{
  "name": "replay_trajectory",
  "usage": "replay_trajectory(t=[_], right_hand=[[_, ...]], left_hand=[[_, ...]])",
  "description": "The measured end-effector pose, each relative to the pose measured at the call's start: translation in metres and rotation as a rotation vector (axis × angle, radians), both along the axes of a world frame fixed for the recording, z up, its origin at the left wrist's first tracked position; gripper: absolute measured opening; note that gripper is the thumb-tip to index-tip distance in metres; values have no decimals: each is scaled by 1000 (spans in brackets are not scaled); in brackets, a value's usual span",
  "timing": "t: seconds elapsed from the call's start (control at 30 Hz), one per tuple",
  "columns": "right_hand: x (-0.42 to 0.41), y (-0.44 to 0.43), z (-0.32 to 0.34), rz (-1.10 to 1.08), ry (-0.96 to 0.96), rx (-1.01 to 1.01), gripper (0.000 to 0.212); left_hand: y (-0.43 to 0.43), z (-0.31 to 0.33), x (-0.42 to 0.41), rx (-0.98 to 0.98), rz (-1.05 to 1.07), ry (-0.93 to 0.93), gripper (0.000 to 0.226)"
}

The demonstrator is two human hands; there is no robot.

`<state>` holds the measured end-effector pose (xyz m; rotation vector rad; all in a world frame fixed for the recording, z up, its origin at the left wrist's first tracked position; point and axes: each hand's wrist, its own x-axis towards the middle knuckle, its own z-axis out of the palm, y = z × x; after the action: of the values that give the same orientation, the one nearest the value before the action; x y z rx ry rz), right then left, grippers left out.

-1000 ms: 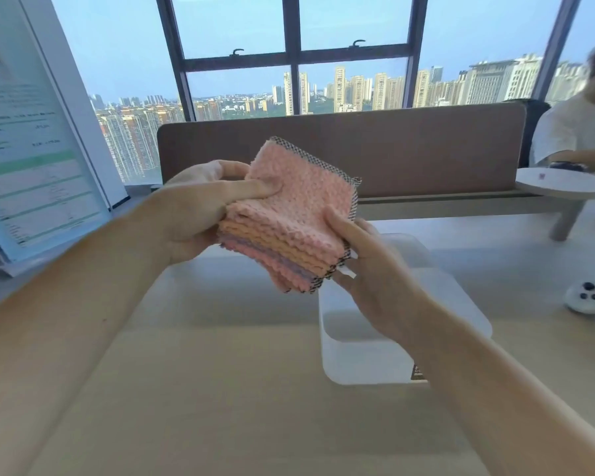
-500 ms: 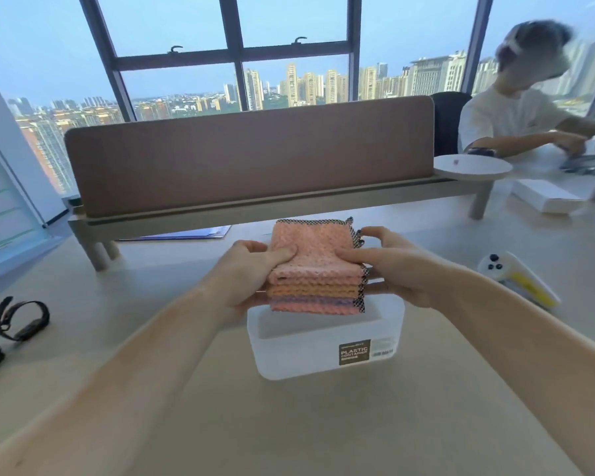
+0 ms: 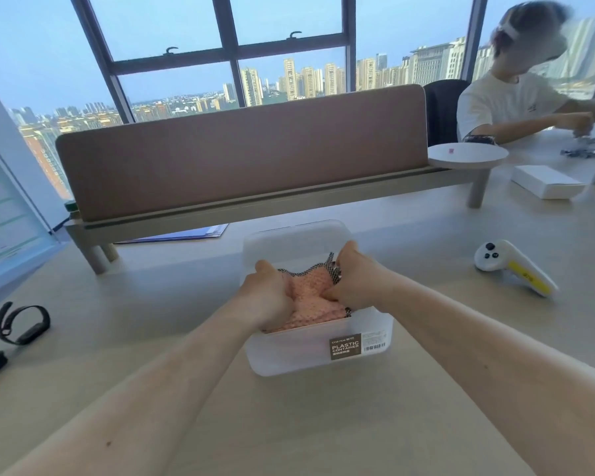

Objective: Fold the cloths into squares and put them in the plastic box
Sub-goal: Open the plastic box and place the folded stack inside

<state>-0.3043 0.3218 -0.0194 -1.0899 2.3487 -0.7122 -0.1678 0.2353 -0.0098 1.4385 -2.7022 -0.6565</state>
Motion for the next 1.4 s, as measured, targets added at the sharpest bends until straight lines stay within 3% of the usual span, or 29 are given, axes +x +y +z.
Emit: replay_trajectory(t=[0.07,0.17,0.2,0.33,0.47,0.6,0.67,0.73,0.87,1.0,1.13,1.2,1.3,1.4], right_hand=[[2,-3,-6,17,45,45,64],[1,-7,-12,21,86,83,23],[1,-8,-12,22,86,87,19],[-3,-10,-13,52,56,88,22],[-2,-6,-9,81,109,112,52],[2,4,9,130,284,66,39],[0,6,16,161,264,124,49],[0,7,18,215,207,260,58],[1,2,6,270,236,360,70],[-7,-1,5,276,170,355,67],[-14,-1,5,221,-2,256,40],[-11,-3,3,237,55,272,29],[-5,-4,-1,286,242,336,27],[-6,-3,4,303,303,336,24]], left_hand=[[0,-4,-1,-18,-14,-52,50],[-2,-6,-2,-33,-15,-78,51],[-3,-7,-3,-39,-15,-82,51],[-6,-11,-6,-48,-23,-115,52],[-4,-6,-6,-96,-43,-178,43],[-5,15,-2,-357,-163,-116,31],[-12,21,0,-302,-322,-66,40],[-17,21,1,-185,-491,-159,61],[-23,15,1,-101,-554,-374,77],[-27,18,3,-129,-597,-340,78],[-20,13,-8,-132,-697,-161,59],[-20,1,-13,-106,-729,-173,50],[-32,-13,-15,-73,-727,-185,57],[-32,-4,-3,-16,-729,-54,65]])
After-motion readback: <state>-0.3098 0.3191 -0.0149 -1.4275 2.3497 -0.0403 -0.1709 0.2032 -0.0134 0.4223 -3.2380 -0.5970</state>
